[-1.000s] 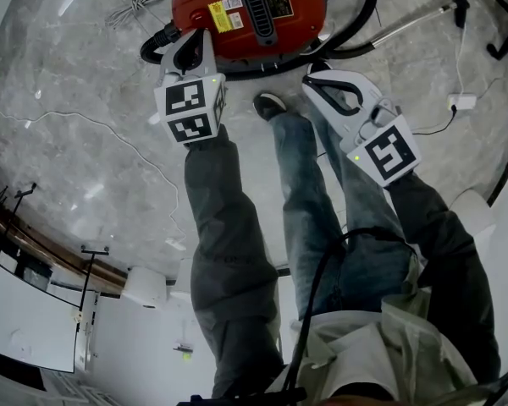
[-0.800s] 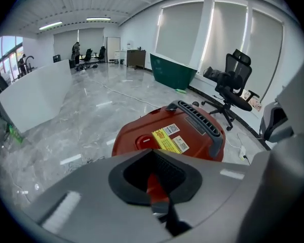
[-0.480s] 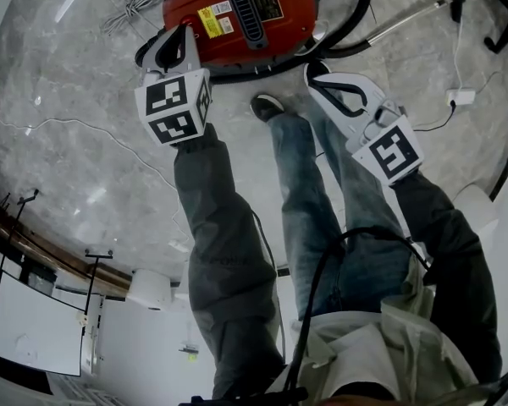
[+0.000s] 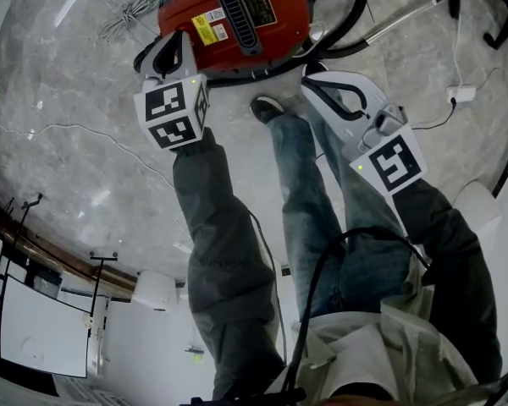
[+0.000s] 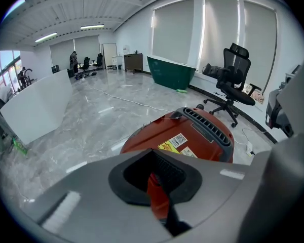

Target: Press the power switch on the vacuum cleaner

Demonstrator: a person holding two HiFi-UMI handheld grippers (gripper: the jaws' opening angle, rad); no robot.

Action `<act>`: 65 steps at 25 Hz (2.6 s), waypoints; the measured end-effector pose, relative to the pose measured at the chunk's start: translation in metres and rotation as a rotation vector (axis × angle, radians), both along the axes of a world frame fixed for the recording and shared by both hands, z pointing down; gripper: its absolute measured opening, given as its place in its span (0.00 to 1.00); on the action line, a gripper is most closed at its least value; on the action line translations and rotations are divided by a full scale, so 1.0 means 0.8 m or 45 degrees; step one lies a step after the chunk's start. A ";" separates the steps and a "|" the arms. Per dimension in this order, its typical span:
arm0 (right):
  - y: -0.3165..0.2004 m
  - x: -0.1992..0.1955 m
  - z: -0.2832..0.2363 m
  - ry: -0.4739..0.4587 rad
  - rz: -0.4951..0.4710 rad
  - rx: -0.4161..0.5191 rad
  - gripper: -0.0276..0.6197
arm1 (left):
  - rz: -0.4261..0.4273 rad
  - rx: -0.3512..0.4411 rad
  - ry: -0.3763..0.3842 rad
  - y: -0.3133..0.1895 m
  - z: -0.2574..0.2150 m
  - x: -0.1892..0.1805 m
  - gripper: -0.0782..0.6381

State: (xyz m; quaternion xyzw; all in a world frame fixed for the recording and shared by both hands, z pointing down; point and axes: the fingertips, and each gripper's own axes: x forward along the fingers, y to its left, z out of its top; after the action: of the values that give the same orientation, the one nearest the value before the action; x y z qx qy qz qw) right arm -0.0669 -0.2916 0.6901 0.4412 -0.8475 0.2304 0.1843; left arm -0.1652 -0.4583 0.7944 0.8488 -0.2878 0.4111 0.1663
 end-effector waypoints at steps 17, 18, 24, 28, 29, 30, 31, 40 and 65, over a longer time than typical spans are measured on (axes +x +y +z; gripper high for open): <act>0.027 0.052 -0.013 0.018 0.097 -0.033 0.04 | -0.046 -0.068 0.110 0.070 -0.016 -0.028 0.10; 0.044 0.078 -0.011 0.012 0.176 -0.079 0.04 | -0.067 -0.081 0.152 0.099 -0.022 -0.035 0.10; 0.158 0.240 -0.022 0.122 0.405 -0.130 0.04 | -0.400 -0.145 0.376 0.260 -0.104 -0.081 0.10; 0.244 0.302 -0.043 0.233 0.405 -0.160 0.04 | -0.611 -0.091 0.482 0.317 -0.160 -0.086 0.10; 0.261 0.309 -0.051 0.246 0.412 -0.168 0.04 | -0.639 -0.080 0.512 0.327 -0.171 -0.079 0.10; 0.278 0.314 -0.058 0.254 0.421 -0.176 0.04 | -0.651 -0.073 0.546 0.336 -0.181 -0.069 0.10; 0.295 0.317 -0.066 0.259 0.428 -0.183 0.04 | -0.645 -0.071 0.577 0.346 -0.191 -0.057 0.10; 0.467 0.255 -0.196 0.125 0.311 -0.036 0.04 | -0.507 0.022 0.715 0.514 -0.322 0.036 0.10; 0.781 0.342 -0.455 0.013 0.001 0.395 0.04 | -0.542 0.338 0.731 0.940 -0.561 0.210 0.10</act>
State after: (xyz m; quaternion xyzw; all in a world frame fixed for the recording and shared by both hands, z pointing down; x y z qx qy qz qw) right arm 0.2070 0.3334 0.3259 0.4657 -0.8719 0.0946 0.1182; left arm 0.0028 0.2941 0.3455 0.8647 -0.4503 0.0721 0.2103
